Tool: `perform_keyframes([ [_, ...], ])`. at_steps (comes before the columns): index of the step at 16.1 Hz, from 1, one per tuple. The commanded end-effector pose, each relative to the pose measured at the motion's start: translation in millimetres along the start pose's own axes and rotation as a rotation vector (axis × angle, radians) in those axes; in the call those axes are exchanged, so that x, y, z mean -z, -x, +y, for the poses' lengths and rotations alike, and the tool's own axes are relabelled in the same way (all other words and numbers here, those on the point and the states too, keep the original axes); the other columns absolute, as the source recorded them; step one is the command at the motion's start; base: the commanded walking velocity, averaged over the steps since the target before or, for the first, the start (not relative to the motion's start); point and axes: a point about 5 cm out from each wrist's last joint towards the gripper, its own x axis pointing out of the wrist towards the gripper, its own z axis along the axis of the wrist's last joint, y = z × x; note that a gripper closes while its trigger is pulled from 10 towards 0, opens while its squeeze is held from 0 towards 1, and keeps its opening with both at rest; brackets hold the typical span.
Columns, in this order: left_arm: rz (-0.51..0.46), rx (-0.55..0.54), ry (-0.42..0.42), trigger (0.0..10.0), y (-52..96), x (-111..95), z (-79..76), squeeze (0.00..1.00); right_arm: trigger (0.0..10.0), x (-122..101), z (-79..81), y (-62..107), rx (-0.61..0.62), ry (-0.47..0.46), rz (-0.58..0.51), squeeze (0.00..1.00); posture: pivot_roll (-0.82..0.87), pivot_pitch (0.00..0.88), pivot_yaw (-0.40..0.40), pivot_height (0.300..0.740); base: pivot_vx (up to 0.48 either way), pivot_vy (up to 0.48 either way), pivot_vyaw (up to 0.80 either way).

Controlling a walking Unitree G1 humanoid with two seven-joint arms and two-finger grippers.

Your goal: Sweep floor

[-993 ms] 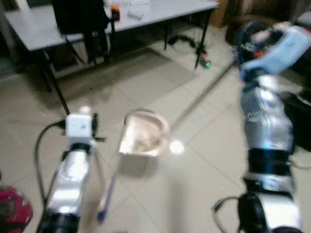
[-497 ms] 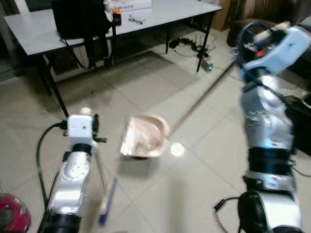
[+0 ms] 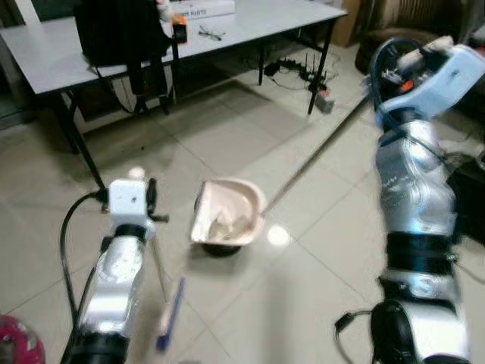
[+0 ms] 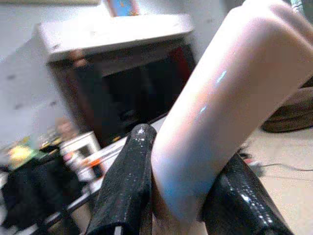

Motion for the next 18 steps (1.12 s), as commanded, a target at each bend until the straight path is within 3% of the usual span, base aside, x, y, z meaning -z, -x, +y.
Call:
perform_keyframes([
  [1,-0.056,0.011,-0.011,10.0,-5.8,-12.2,-3.9,0.00,10.0,-15.1,-2.5,-2.2,0.000,-0.028,-0.072,0.00,-0.02,0.000,0.001,0.740,0.382,0.000,0.00],
  [18,-0.060,0.012,-0.002,10.0,-9.2,-12.5,-6.1,0.00,10.0,-9.2,-8.4,-2.0,0.021,-0.023,-0.075,0.00,-0.02,0.000,0.003,0.740,0.376,0.000,0.00],
])
